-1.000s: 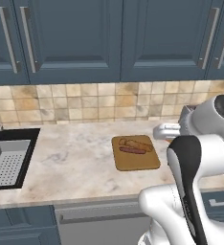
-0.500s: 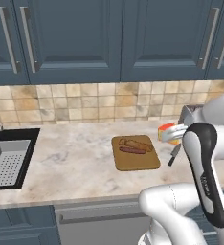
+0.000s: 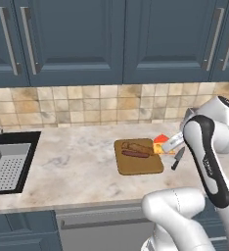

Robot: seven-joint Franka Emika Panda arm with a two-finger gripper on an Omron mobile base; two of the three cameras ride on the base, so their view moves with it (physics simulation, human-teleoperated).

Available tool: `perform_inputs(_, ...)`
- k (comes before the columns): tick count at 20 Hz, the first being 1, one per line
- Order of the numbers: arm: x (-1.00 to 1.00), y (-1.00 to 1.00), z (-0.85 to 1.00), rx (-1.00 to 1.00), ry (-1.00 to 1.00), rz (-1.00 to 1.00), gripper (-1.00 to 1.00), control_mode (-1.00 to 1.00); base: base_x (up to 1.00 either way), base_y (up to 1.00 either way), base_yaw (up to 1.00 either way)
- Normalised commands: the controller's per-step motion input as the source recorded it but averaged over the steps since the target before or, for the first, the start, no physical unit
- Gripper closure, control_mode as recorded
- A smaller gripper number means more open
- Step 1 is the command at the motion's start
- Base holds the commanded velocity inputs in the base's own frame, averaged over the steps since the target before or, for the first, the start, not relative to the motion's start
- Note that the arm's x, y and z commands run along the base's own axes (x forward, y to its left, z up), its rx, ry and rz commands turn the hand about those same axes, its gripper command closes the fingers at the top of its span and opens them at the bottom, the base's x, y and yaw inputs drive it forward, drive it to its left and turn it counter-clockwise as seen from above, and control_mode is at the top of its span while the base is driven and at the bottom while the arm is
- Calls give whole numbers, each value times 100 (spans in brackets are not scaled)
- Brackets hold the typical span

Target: Retrieve the sausage and cheese from the fridge and place them on the cutting board on the counter.

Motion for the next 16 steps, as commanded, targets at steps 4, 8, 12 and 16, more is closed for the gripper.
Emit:
perform_inputs(4,18,1,-68,0,0,12,100,-100,0,0,0)
perform_inputs(8,15,0,-69,0,0,10,100,-100,0,0,0)
perform_inputs(12,24,0,-55,0,-1,13,100,-100,0,0,0)
perform_inputs(16,55,0,-31,1,0,12,100,-100,0,0,0)
